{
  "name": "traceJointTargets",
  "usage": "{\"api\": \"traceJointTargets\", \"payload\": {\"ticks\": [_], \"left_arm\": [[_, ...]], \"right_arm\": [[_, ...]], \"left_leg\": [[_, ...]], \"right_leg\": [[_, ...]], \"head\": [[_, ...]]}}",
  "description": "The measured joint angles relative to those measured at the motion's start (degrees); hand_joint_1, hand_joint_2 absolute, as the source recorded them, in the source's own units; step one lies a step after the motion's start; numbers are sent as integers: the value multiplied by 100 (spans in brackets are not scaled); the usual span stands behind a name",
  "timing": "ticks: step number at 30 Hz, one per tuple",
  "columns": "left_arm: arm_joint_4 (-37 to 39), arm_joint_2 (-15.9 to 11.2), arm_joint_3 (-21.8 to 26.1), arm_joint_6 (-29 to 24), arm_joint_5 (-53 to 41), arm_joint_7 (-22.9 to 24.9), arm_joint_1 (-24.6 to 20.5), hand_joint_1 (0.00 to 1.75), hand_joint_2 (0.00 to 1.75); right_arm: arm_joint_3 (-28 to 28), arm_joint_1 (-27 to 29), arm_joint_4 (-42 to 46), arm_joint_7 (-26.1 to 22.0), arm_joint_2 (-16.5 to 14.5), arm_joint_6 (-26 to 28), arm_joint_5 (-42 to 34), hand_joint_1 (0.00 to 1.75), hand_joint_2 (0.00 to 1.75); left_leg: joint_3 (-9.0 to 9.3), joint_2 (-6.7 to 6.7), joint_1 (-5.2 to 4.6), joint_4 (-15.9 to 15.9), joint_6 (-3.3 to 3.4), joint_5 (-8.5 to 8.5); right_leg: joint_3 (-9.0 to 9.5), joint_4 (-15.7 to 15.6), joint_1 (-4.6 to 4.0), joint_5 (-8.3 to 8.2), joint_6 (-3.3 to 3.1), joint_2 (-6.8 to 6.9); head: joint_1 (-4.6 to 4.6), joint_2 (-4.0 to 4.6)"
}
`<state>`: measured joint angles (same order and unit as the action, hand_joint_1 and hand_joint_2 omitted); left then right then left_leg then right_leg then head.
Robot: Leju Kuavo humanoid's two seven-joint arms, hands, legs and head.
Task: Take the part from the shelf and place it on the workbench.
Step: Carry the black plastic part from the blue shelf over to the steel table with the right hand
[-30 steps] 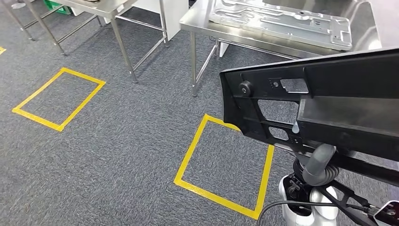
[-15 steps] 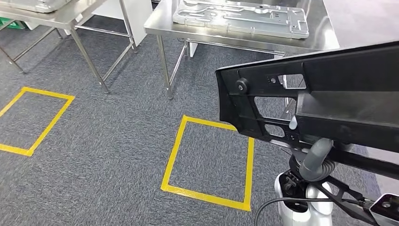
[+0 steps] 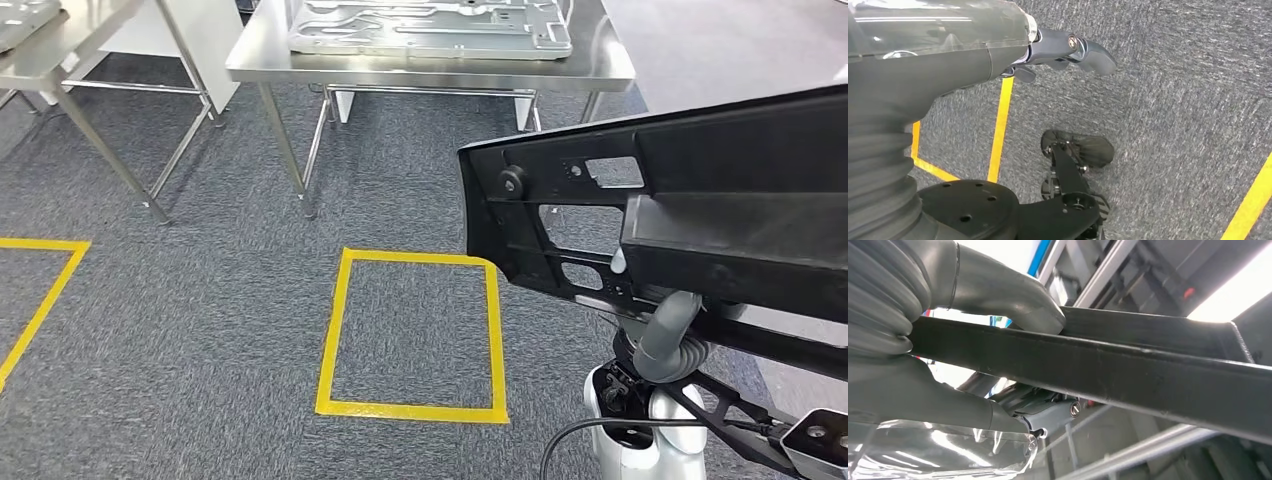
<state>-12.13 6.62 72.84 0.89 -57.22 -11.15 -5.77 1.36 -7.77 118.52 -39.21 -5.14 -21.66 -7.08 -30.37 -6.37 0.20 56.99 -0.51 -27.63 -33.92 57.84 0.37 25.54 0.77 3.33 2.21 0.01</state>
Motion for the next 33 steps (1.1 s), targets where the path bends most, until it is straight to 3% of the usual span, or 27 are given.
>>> {"api": "traceJointTargets", "payload": {"ticks": [1, 3, 5, 6, 7, 8, 9, 11, 12, 14, 16, 18, 21, 22, 23, 24, 26, 27, 28, 31, 33], "left_arm": [[0, -1, 1, 14, 1, -9, -10, 0, 175], [0, -5, 2, 45, 2, -26, -21, 0, 175], [1, -11, 6, 90, 4, -31, -8, 0, 175], [2, -12, 8, 120, 5, -31, 3, 0, 175], [2, -14, 9, 152, 6, -30, 15, 0, 175], [2, -17, 9, 179, 4, -30, 23, 0, 175], [1, -23, 9, 203, 2, -31, 25, 0, 175], [0, -38, 9, 234, -9, -32, 21, 0, 175], [0, -45, 9, 246, -16, -34, 15, 0, 175], [0, -53, 8, 262, -32, -39, 6, 0, 175], [0, -55, 8, 269, -43, -43, 3, 0, 175], [0, -57, 8, 274, -48, -48, 5, 0, 175], [0, -66, 8, 275, -51, -56, 12, 0, 175], [0, -68, 9, 275, -51, -58, 18, 0, 175], [0, -69, 9, 277, -52, -59, 25, 0, 175], [0, -70, 9, 280, -54, -60, 30, 0, 175], [0, -68, 8, 286, -56, -64, 35, 0, 175], [0, -67, 8, 289, -58, -67, 33, 0, 175], [0, -67, 7, 291, -61, -69, 30, 0, 175], [1, -70, 7, 290, -67, -78, 22, 0, 175], [0, -72, 6, 286, -69, -85, 14, 0, 175]], "right_arm": [[0, 1, 1, 0, 1, -1, 6, 164, 175], [7, -12, 2, 0, 0, 3, 14, 164, 175], [17, -21, -5, 0, -1, 15, 22, 164, 175], [21, -18, -10, 1, -2, 25, 33, 164, 175], [21, -14, -14, 1, -2, 34, 50, 164, 175], [21, -11, -15, 1, -2, 44, 71, 164, 175], [21, -8, -14, 2, -2, 53, 91, 164, 175], [21, -1, -6, 1, -2, 77, 113, 164, 175], [21, 4, 2, 1, -2, 89, 115, 164, 175], [20, 26, 34, 0, -1, 102, 116, 164, 175], [15, 58, 76, 0, 0, 100, 121, 164, 175], [7, 75, 115, 0, 1, 96, 128, 164, 175], [-8, 101, 146, 0, 1, 90, 137, 164, 175], [-12, 116, 147, 0, 1, 86, 143, 164, 175], [-16, 128, 147, 0, 1, 79, 150, 164, 175], [-18, 135, 147, 0, 1, 70, 156, 164, 175], [-20, 139, 150, 0, 1, 48, 166, 164, 175], [-21, 138, 152, 1, 0, 38, 168, 164, 175], [-22, 141, 156, 1, -1, 29, 170, 164, 175], [-32, 162, 179, 1, -4, 9, 172, 164, 175], [-42, 163, 195, 0, -11, -1, 172, 164, 175]], "left_leg": [[10, 8, 11, 15, -36, -27], [-75, 231, 40, 260, -99, -213], [-394, 515, 60, 950, -140, -576], [-590, 568, 62, 1341, -153, -726], [-733, 585, 62, 1599, -162, -777], [-786, 589, 62, 1652, -164, -712], [-727, 590, 62, 1462, -157, -536], [-401, 618, 62, 688, -114, -113], [-257, 640, 55, 351, -75, 6], [-140, 672, 36, 51, 20, 29], [-104, 662, 35, 3, 110, 25], [-33, 647, 49, -14, 179, 23], [26, 612, 42, -13, 222, -23], [46, 601, 38, -12, 221, -49], [80, 593, 37, -10, 213, -81], [131, 588, 37, -10, 202, -122], [261, 579, 37, -16, 171, -227], [314, 574, 35, -22, 146, -277], [351, 564, 32, -39, 112, -320], [457, 531, 18, -1, -3, -328], [334, 551, 25, 385, -54, -235]], "right_leg": [[1, -16, 9, -10, -34, -64], [13, -55, 45, -40, -101, -189], [13, -67, 59, -53, -147, -292], [10, -65, 54, -53, -160, -345], [10, -61, 49, -52, -165, -397], [16, -57, 46, -48, -165, -451], [27, -51, 45, -40, -158, -496], [60, -38, 41, -8, -126, -555], [68, -31, 33, 13, -98, -577], [70, -15, 19, 20, -25, -600], [74, 28, 21, -2, 55, -597], [-10, 261, 30, 116, 121, -519], [-572, 1262, 44, 576, 179, -403], [-760, 1540, 47, 653, 183, -394], [-854, 1624, 47, 612, 180, -388], [-825, 1474, 47, 451, 174, -381], [-516, 717, 37, -22, 135, -336], [-381, 379, 15, -117, 97, -299], [-297, 168, -10, -138, 48, -268], [-181, 30, -35, -48, -106, -276], [9, -23, -8, 5, -181, -299]], "head": [[0, 0], [0, 0], [1, -1], [1, -1], [1, -1], [1, -1], [1, -1], [1, -1], [0, -1], [0, 0], [-1, 0], [-1, 0], [-1, -1], [-1, -1], [-1, -1], [-1, -1], [-1, -1], [-1, -1], [-1, -1], [1, -1], [2, -1]]}}
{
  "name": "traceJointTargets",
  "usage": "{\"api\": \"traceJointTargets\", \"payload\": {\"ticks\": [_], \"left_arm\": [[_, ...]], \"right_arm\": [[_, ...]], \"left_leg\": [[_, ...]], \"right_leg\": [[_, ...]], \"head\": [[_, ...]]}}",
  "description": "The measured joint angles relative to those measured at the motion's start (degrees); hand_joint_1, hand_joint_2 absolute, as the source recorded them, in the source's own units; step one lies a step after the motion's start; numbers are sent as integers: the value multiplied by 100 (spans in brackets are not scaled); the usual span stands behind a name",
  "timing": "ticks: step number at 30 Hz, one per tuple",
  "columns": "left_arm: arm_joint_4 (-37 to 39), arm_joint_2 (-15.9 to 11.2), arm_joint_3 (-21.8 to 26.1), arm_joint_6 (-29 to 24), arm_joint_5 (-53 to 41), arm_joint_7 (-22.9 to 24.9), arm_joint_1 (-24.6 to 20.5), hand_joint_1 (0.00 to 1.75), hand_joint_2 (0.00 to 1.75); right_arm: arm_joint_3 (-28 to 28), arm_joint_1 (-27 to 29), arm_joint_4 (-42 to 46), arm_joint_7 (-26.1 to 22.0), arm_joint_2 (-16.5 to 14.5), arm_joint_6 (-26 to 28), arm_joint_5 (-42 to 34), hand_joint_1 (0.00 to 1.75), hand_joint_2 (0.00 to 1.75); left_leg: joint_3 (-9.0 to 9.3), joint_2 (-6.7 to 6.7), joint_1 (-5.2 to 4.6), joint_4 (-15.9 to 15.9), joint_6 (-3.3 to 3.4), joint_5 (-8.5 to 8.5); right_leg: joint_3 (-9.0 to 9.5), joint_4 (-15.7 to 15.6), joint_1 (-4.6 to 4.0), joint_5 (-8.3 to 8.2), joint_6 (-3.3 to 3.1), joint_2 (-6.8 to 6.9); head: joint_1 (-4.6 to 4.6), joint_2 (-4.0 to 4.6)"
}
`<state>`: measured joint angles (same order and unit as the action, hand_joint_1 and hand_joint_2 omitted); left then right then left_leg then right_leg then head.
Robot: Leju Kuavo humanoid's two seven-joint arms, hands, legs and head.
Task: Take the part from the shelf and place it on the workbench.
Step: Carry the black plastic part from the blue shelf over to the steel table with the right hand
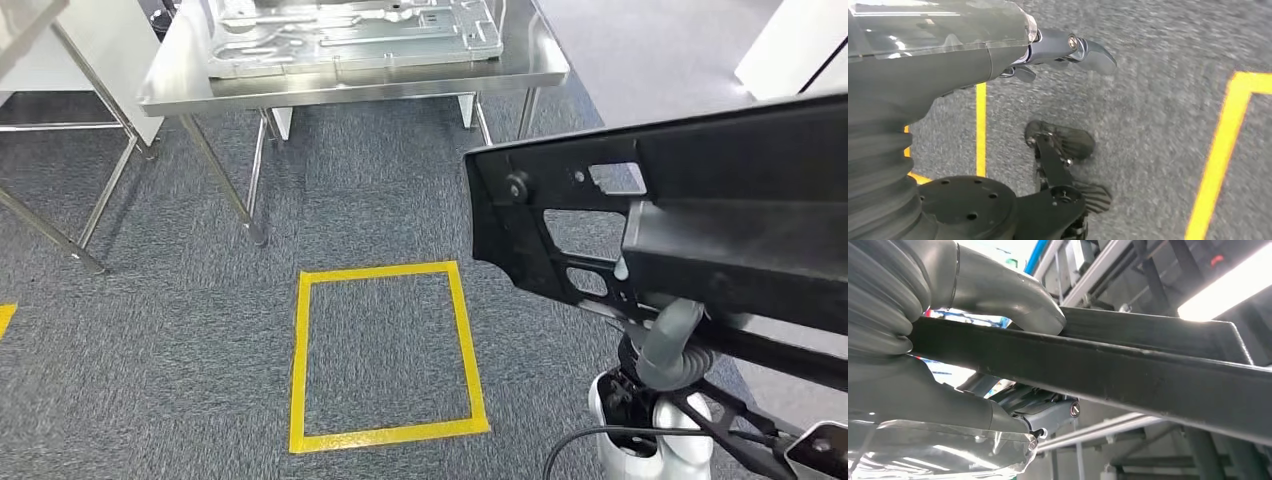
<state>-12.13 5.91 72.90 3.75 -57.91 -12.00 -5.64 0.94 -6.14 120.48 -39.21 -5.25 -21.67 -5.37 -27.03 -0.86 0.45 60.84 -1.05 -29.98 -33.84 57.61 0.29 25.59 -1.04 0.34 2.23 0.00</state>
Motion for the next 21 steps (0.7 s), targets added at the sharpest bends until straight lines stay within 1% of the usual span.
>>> {"api": "traceJointTargets", "payload": {"ticks": [1, 2, 3, 4, 5, 6, 7, 8, 9, 10, 11, 12, 14, 15, 16, 18, 19, 20, 21], "left_arm": [[1, -1, -1, -2, -2, -2, -6, 0, 175], [1, 0, -2, -4, -5, -3, -5, 0, 175], [2, 1, -3, -6, -10, -3, 4, 0, 175], [2, 1, -3, -6, -14, -3, 20, 0, 175], [2, 2, -2, -6, -17, -2, 38, 0, 175], [2, 2, -2, -7, -19, -3, 53, 0, 175], [2, 1, -1, -9, -19, -4, 63, 0, 175], [1, 0, -2, -11, -19, -5, 74, 0, 175], [1, -8, -2, -16, -19, -7, 88, 0, 175], [1, -15, -3, -21, -21, -8, 105, 0, 175], [1, -22, -3, -25, -23, -9, 119, 0, 175], [1, -29, -3, -29, -25, -11, 118, 0, 175], [0, -27, -3, -32, -27, -18, 70, 0, 175], [0, -26, -3, -32, -27, -21, 44, 0, 175], [0, -25, -3, -32, -27, -22, 27, 0, 175], [1, -24, -3, -32, -27, -22, 24, 0, 175], [1, -25, -4, -34, -28, -25, 22, 0, 175], [1, -26, -4, -36, -28, -27, 26, 0, 175], [1, -26, -4, -38, -30, -30, 30, 0, 175]], "right_arm": [[-4, -1, 7, 0, -9, -6, 1, 164, 175], [-7, -1, 11, 0, -18, -10, 1, 164, 175], [-9, 1, 13, 0, -28, -15, 1, 164, 175], [-10, 6, 13, 0, -36, -19, 1, 164, 175], [-10, 10, 13, 0, -40, -21, 1, 164, 175], [-11, 12, 13, 0, -42, -23, 1, 164, 175], [-11, 14, 13, 1, -44, -25, 2, 164, 175], [-13, 19, 13, 1, -44, -29, 2, 164, 175], [-15, 25, 10, 2, -45, -35, 3, 164, 175], [-20, 35, 7, 2, -47, -44, 3, 164, 175], [-24, 44, 5, 2, -49, -54, 3, 164, 175], [-30, 49, 9, 2, -52, -63, 3, 164, 175], [-37, 39, 38, 1, -58, -83, 3, 164, 175], [-39, 32, 52, 1, -58, -89, 3, 164, 175], [-39, 27, 59, 0, -59, -93, 3, 164, 175], [-39, 27, 62, 0, -59, -93, 3, 164, 175], [-50, 31, 62, 0, -59, -93, 3, 164, 175], [-67, 35, 63, 0, -59, -91, 3, 164, 175], [-85, 41, 63, 0, -59, -86, 2, 164, 175]], "left_leg": [[-204, 16, 8, 347, -18, 17], [-469, 30, 14, 725, -35, -31], [-760, 36, 16, 1057, -48, -186], [-1019, 36, 17, 1272, -57, -407], [-1209, 36, 17, 1336, -55, -620], [-1326, 37, 14, 1252, -41, -741], [-1381, 39, 5, 1033, -10, -688], [-1399, 45, -10, 716, 45, -397], [-1409, 60, -41, 391, 99, 47], [-1392, 84, -70, 150, 148, 450], [-1366, 104, -96, 5, 188, 749], [-1321, 119, -114, -44, 214, 848], [-1178, 128, -106, -81, 272, 768], [-1128, 130, -94, -107, 293, 743], [-1096, 133, -85, -123, 303, 734], [-1084, 133, -74, -135, 306, 730], [-1000, 131, -66, -165, 320, 670], [-858, 132, -53, -198, 331, 565], [-687, 135, -40, -228, 339, 438]], "right_leg": [[99, -19, 8, 49, -26, -8], [179, -31, 6, 111, -47, -12], [251, -36, 3, 177, -60, -31], [330, -38, 0, 249, -66, -57], [420, -39, -3, 327, -68, -84], [523, -39, -9, 408, -66, -108], [637, -40, -18, 495, -64, -124], [740, -44, -24, 588, -61, -134], [845, -38, -37, 685, -49, -148], [935, -38, -47, 784, -26, -167], [1026, -50, -51, 869, 1, -187], [1103, -28, -59, 900, 38, -204], [1096, 175, -59, 803, 103, -210], [1042, 305, -61, 728, 124, -208], [988, 404, -62, 681, 135, -207], [954, 466, -56, 662, 137, -201], [689, 802, -43, 686, 160, -177], [334, 1138, -19, 886, 200, -149], [-36, 1425, 7, 1121, 244, -121]], "head": [[1, 0], [2, 0], [2, 0], [2, 0], [2, 0], [2, 0], [2, 0], [2, 0], [2, 0], [0, 1], [0, 1], [0, 1], [1, 0], [1, 0], [2, 0], [2, 0], [1, 0], [1, 0], [0, 0]]}}
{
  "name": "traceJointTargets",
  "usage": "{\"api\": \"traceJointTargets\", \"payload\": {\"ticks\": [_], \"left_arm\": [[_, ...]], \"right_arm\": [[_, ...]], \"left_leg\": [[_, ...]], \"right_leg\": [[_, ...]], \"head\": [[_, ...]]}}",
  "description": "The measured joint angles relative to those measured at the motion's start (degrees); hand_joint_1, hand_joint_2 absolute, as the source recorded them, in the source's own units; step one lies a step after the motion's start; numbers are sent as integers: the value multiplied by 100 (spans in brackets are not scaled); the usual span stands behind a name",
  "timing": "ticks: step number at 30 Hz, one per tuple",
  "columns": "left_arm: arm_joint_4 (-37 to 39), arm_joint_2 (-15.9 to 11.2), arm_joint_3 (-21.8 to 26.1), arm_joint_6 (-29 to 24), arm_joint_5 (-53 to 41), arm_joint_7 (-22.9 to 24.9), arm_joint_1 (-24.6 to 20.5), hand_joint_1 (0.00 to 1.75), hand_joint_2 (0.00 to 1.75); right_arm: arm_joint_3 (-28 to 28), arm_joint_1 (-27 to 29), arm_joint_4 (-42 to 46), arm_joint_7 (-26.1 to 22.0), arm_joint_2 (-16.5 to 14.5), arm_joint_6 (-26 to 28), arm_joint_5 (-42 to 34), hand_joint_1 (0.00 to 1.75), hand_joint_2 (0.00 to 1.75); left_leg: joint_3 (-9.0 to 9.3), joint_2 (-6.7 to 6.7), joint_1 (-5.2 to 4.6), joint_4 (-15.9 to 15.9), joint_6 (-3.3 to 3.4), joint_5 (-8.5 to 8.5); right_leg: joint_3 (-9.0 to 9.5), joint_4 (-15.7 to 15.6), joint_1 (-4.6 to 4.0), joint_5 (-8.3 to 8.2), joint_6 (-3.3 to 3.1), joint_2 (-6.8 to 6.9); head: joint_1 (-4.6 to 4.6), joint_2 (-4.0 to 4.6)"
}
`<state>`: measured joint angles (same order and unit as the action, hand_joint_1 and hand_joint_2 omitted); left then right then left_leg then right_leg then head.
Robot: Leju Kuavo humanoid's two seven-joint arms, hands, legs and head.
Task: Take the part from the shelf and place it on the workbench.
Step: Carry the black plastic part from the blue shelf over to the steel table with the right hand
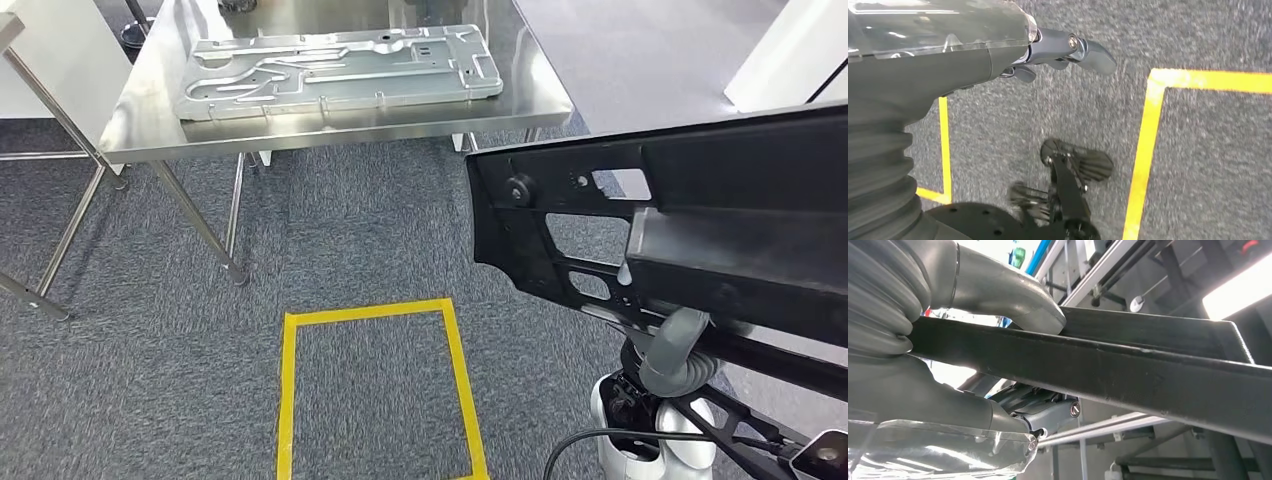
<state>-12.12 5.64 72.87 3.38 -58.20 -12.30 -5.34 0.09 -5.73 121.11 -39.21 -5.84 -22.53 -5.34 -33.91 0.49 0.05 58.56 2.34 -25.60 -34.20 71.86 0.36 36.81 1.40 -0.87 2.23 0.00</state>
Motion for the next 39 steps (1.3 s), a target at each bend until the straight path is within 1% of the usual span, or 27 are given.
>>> {"api": "traceJointTargets", "payload": {"ticks": [1, 2, 3, 5, 6, 7, 9, 10, 11, 12, 14, 15, 16, 17, 19, 20, 21, 23, 26, 28, 30, 31, 32, 35, 36, 37, 39], "left_arm": [[-1, 0, 0, -3, -1, -5, 6, 0, 175], [0, 3, 1, -4, -2, -13, 12, 0, 175], [1, 8, 0, -7, -4, -22, 14, 0, 175], [1, 14, -1, -10, -6, -40, 9, 0, 175], [0, 15, -1, -10, -6, -43, 3, 0, 175], [-1, 15, 0, -10, -5, -44, -3, 0, 175], [-1, 11, 1, -10, -1, -40, -16, 0, 175], [-1, 9, 1, -10, 1, -39, -25, 0, 175], [-1, 7, 0, -10, 2, -37, -37, 0, 175], [-1, 6, -1, -10, 3, -36, -44, 0, 175], [0, 10, -2, -10, 3, -35, -37, 0, 175], [1, 12, -1, -10, 3, -34, -22, 0, 175], [1, 14, -1, -10, 2, -34, -6, 0, 175], [0, 14, 0, -10, 1, -33, 8, 0, 175], [-1, 7, 1, -12, -2, -33, 21, 0, 175], [-1, 0, 0, -14, -3, -32, 21, 0, 175], [0, -5, -1, -17, -5, -31, 20, 0, 175], [1, -14, -2, -25, -11, -29, 23, 0, 175], [1, -15, -2, -28, -15, -30, 20, 0, 175], [1, -14, -2, -27, -15, -33, -4, 0, 175], [1, -14, -2, -27, -15, -36, -9, 0, 175], [1, -14, -1, -26, -15, -36, -2, 0, 175], [1, -14, -1, -22, -15, -36, 5, 0, 175], [1, -9, -1, -2, -16, -44, 9, 0, 175], [1, -8, -2, 2, -17, -50, 4, 0, 175], [1, -8, -2, 5, -19, -55, 0, 0, 175], [1, -12, -2, 8, -21, -65, -13, 0, 175]], "right_arm": [[-19, 9, 0, 0, 2, 32, -9, 164, 175], [-22, 16, -1, 0, 17, 102, -25, 164, 175], [-17, 25, -3, 1, 38, 193, -39, 164, 175], [-1, 48, -23, 2, 81, 353, -44, 164, 175], [3, 58, -39, 2, 90, 385, -11, 164, 175], [7, 63, -54, 2, 94, 397, 40, 164, 175], [26, 60, -76, 2, 103, 439, 180, 164, 175], [45, 56, -87, 2, 109, 471, 239, 164, 175], [66, 55, -99, 2, 115, 507, 287, 164, 175], [88, 57, -114, 2, 122, 540, 317, 164, 175], [120, 60, -145, 2, 137, 585, 334, 164, 175], [129, 67, -162, 2, 147, 597, 319, 164, 175], [133, 72, -173, 2, 157, 601, 296, 164, 175], [136, 76, -180, 2, 165, 600, 272, 164, 175], [139, 80, -183, 2, 173, 599, 240, 164, 175], [139, 81, -183, 2, 174, 598, 234, 164, 175], [141, 83, -184, 2, 175, 594, 228, 164, 175], [143, 86, -185, 2, 177, 573, 221, 164, 175], [144, 74, -178, 2, 179, 525, 221, 164, 175], [144, 60, -175, 2, 180, 512, 223, 164, 175], [144, 61, -175, 1, 181, 509, 222, 164, 175], [144, 65, -175, 1, 182, 508, 221, 164, 175], [144, 64, -175, 2, 183, 506, 220, 164, 175], [145, 57, -178, 2, 184, 499, 220, 164, 175], [145, 55, -179, 2, 185, 498, 219, 164, 175], [146, 53, -178, 2, 186, 498, 219, 164, 175], [146, 43, -173, 1, 190, 498, 217, 164, 175]], "left_leg": [[194, 4, 14, -27, 3, -149], [344, 10, 25, -30, -12, -263], [452, 14, 34, -33, -30, -355], [664, 15, 32, -43, -87, -535], [765, 13, 24, -89, -123, -612], [859, 11, 12, -103, -162, -635], [923, 4, 3, 1, -234, -572], [861, -1, 5, 197, -260, -528], [729, -6, 11, 445, -282, -561], [550, -11, 17, 739, -300, -679], [117, -13, 18, 1304, -329, -1058], [-52, -14, 18, 1457, -335, -1188], [-146, -14, 17, 1445, -327, -1180], [-149, -15, 12, 1246, -302, -1019], [36, -40, -13, 520, -204, -461], [111, -61, -39, 222, -155, -324], [155, -77, -63, 42, -115, -276], [178, -78, -87, -73, -57, -304], [364, -48, -45, -168, 14, -186], [450, -34, -28, -188, 41, -214], [508, -8, -25, -188, 50, -288], [552, 8, -22, -188, 41, -337], [615, 25, -17, -188, 28, -394], [835, 65, 1, -194, -36, -596], [878, 72, 2, -206, -70, -657], [929, 74, 2, -220, -106, -696], [1006, 67, 2, -211, -179, -694]], "right_leg": [[-365, 197, 25, 223, 46, 29], [-472, -11, 41, 322, 66, 41], [-484, -319, 47, 88, 64, 55], [-456, -930, 37, -766, 25, 97], [-408, -1121, 27, -1105, -10, 112], [-345, -1226, 25, -1288, -51, 118], [-171, -1312, 33, -1304, -139, 115], [-102, -1345, 42, -1287, -181, 124], [-49, -1364, 42, -1261, -216, 138], [-5, -1380, 42, -1225, -244, 158], [58, -1387, 34, -1150, -270, 178], [92, -1390, 26, -1112, -272, 183], [129, -1389, 17, -1076, -271, 184], [170, -1389, 4, -1041, -270, 186], [252, -1392, -18, -977, -265, 195], [282, -1395, -27, -952, -252, 194], [301, -1404, -28, -930, -226, 193], [331, -1359, -25, -940, -148, 184], [279, -1092, -17, -870, -43, 159], [-47, -530, 6, -640, 5, 131], [-505, 52, 32, -415, 52, 122], [-648, 137, 44, -403, 67, 121], [-700, 32, 52, -492, 72, 121], [-503, -969, 41, -1234, 36, 120], [-447, -1190, 23, -1389, 0, 117], [-420, -1295, 5, -1444, -44, 111], [-329, -1333, -8, -1352, -143, 96]], "head": [[0, 1], [0, 1], [0, 1], [-1, 0], [-2, 0], [-2, 1], [-2, 1], [-1, 1], [-1, 0], [-1, 0], [-1, 0], [-2, 0], [-2, 0], [-2, 0], [-3, 0], [-1, 0], [0, 1], [4, 0], [3, 1], [2, 1], [2, 0], [2, 1], [2, 1], [2, 0], [2, 0], [1, 0], [2, 0]]}}
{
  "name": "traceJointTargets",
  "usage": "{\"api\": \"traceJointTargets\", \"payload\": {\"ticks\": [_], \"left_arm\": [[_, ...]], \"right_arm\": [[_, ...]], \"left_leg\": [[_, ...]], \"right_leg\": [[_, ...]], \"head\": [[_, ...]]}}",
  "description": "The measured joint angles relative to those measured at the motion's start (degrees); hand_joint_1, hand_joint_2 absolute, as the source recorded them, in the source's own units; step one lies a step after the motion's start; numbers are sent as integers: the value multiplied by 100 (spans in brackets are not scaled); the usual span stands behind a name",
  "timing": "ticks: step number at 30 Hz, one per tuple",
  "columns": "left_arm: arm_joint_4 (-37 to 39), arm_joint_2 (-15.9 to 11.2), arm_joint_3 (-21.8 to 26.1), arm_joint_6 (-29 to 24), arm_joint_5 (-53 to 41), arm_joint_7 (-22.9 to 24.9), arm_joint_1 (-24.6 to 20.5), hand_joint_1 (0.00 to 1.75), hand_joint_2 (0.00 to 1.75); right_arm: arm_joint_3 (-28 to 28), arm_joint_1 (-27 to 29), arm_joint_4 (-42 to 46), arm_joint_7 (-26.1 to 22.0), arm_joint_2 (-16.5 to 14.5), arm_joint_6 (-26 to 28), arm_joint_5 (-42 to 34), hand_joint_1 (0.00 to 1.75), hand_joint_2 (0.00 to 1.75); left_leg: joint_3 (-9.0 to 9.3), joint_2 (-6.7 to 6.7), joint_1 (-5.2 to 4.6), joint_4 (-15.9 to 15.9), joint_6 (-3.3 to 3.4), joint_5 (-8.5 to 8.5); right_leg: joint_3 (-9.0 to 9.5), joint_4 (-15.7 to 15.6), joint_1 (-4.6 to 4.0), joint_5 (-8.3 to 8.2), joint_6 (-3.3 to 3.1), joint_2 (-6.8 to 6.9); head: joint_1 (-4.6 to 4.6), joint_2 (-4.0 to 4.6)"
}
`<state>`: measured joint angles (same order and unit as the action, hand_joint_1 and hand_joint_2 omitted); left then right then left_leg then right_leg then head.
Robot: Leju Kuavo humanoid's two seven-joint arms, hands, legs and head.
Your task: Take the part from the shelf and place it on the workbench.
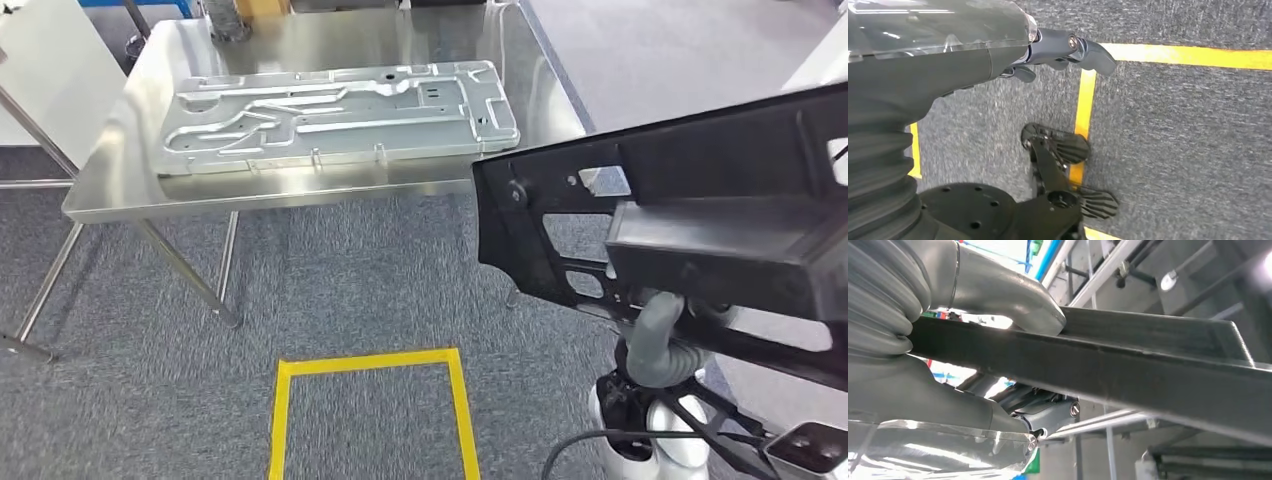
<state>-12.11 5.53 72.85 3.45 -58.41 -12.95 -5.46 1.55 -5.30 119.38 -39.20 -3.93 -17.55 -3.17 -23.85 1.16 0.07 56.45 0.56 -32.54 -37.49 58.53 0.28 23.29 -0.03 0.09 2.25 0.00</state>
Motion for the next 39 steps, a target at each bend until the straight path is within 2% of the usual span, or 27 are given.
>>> {"api": "traceJointTargets", "payload": {"ticks": [1, 2, 4, 6, 7, 8, 9, 10, 12, 13, 14, 15, 17, 19, 21, 23, 24, 25, 27, 28, 29, 32, 34, 35, 37, 38, 39], "left_arm": [[-1, -3, 0, 0, 1, -4, -4, 0, 175], [-1, -5, 0, 1, 1, -7, -14, 0, 175], [0, -7, -1, 3, -1, -7, -26, 0, 175], [1, -4, -1, 4, -1, -6, -10, 0, 175], [1, -4, 0, 4, -1, -6, 4, 0, 175], [1, -5, 0, 3, -1, -6, 16, 0, 175], [1, -5, 0, 3, -1, -6, 24, 0, 175], [1, -6, 0, 2, -2, -6, 35, 0, 175], [0, -7, 0, 3, -5, -8, 63, 0, 175], [0, -7, 0, 3, -11, -10, 73, 0, 175], [0, -8, -1, 4, -16, -12, 72, 0, 175], [-1, -8, -1, 4, -24, -15, 58, 0, 175], [-1, -8, -2, 4, -31, -22, 30, 0, 175], [-2, -9, -2, -2, -20, -23, 16, 0, 175], [-2, -11, -1, -11, 1, -22, 12, 0, 175], [-2, -11, 0, -18, 10, -22, 18, 0, 175], [-2, -11, 0, -19, 10, -23, 21, 0, 175], [-2, -10, 0, -18, 9, -24, 22, 0, 175], [1, -5, 0, -10, 2, -26, 26, 0, 175], [3, -3, 0, -4, -3, -28, 23, 0, 175], [4, -1, 0, -1, -10, -31, 19, 0, 175], [2, -20, -1, 3, -30, -42, 5, 0, 175], [-2, -34, -2, 6, -34, -44, -9, 0, 175], [-2, -32, -2, 7, -34, -45, -13, 0, 175], [-2, -31, -2, 1, -25, -45, -5, 0, 175], [-2, -31, -2, -4, -16, -46, 4, 0, 175], [-2, -31, -1, -8, -8, -47, 10, 0, 175]], "right_arm": [[1, -6, 4, -1, 2, 0, 0, 164, 175], [2, -16, 8, -1, 3, 0, 0, 164, 175], [6, -28, 11, -1, 5, -1, 0, 164, 175], [9, -31, 11, -1, 7, -2, 0, 164, 175], [9, -30, 11, -1, 7, -2, 0, 164, 175], [9, -30, 11, -1, 8, -2, 0, 164, 175], [9, -30, 11, -1, 8, -2, 0, 164, 175], [8, -28, 10, 0, 9, 0, 0, 164, 175], [7, -12, 8, 1, 9, 5, 1, 164, 175], [7, 1, 10, 1, 9, 8, 1, 164, 175], [6, 11, 16, 1, 10, 10, 2, 164, 175], [5, 19, 31, 0, 11, 9, 3, 164, 175], [5, 19, 54, -1, 13, 2, 2, 164, 175], [7, 22, 61, -1, 13, -20, -1, 164, 175], [7, 27, 60, -1, 13, -56, -1, 164, 175], [7, 28, 59, -1, 13, -82, -6, 164, 175], [6, 27, 59, -1, 13, -87, -12, 164, 175], [5, 26, 59, -1, 13, -87, -21, 164, 175], [-2, 25, 58, 0, 13, -83, -42, 164, 175], [-9, 28, 59, 1, 13, -79, -53, 164, 175], [-20, 30, 63, 1, 15, -76, -62, 164, 175], [-45, 26, 81, -1, 22, -72, -85, 164, 175], [-52, 24, 88, -1, 22, -73, -91, 164, 175], [-54, 26, 91, -1, 22, -76, -92, 164, 175], [-55, 35, 91, -1, 23, -84, -95, 164, 175], [-56, 39, 90, -1, 23, -86, -96, 164, 175], [-57, 40, 85, -1, 23, -86, -96, 164, 175]], "left_leg": [[-1, -9, 2, 114, -26, 48], [-106, -20, 5, 340, -53, 110], [-554, -45, 22, 1058, -104, 95], [-1091, -63, 37, 1611, -143, -267], [-1278, -69, 43, 1676, -153, -471], [-1398, -73, 47, 1594, -156, -578], [-1453, -77, 49, 1375, -146, -508], [-1469, -86, 50, 1050, -123, -192], [-1471, -109, 22, 476, -60, 678], [-1462, -114, 3, 324, -29, 982], [-1444, -114, -12, 270, 1, 1086], [-1391, -102, -11, 255, 34, 1039], [-1252, -79, 8, 171, 102, 983], [-1090, -64, 19, 108, 152, 889], [-937, -50, 14, 93, 175, 759], [-750, -22, 4, 93, 179, 609], [-642, -8, -2, 93, 177, 529], [-533, 3, -9, 92, 171, 445], [-364, 25, -26, 95, 140, 285], [-317, 33, -34, 91, 114, 211], [-270, 38, -40, 95, 83, 167], [-267, 13, -45, 289, -17, 224], [-562, -25, -32, 834, -73, 226], [-784, -42, -17, 1183, -99, 124], [-1215, -60, 16, 1670, -152, -262], [-1351, -67, 28, 1714, -172, -400], [-1410, -73, 36, 1598, -184, -410]], "right_leg": [[92, -45, 10, 34, -39, -1], [198, -81, 21, 81, -74, 5], [402, -145, 35, 194, -110, 19], [571, -164, 37, 334, -118, 14], [668, -166, 38, 414, -117, 8], [776, -166, 39, 500, -113, 2], [894, -167, 39, 590, -103, -1], [1000, -173, 40, 683, -90, -1], [1162, -172, 26, 848, -39, -13], [1214, -199, 23, 907, -2, -24], [1259, -200, 17, 924, 40, -33], [1272, -173, 20, 902, 83, -39], [1115, 216, 31, 758, 144, -34], [643, 924, 45, 764, 174, -31], [124, 1478, 47, 1120, 197, -31], [-168, 1512, 45, 1428, 207, -30], [-207, 1313, 41, 1381, 190, -30], [-195, 997, 28, 1144, 159, -31], [-149, 331, -14, 345, 66, -39], [-130, 134, -39, 52, 27, -47], [-120, 37, -52, -106, -7, -59], [58, -63, -29, -52, -99, -76], [238, -138, 1, 27, -148, -65], [313, -156, 4, 80, -161, -57], [457, -166, 7, 205, -162, -57], [541, -165, 8, 274, -157, -60], [634, -165, 9, 346, -150, -64]], "head": [[-1, 0], [1, 1], [1, 1], [1, 0], [1, 0], [1, 0], [1, 0], [1, 0], [0, 1], [0, 1], [0, 1], [0, 1], [0, 0], [0, 0], [1, 0], [1, 0], [1, 0], [0, 0], [-2, 0], [-2, 0], [-1, 1], [2, 1], [3, 1], [3, 0], [3, 0], [3, 0], [3, 0]]}}
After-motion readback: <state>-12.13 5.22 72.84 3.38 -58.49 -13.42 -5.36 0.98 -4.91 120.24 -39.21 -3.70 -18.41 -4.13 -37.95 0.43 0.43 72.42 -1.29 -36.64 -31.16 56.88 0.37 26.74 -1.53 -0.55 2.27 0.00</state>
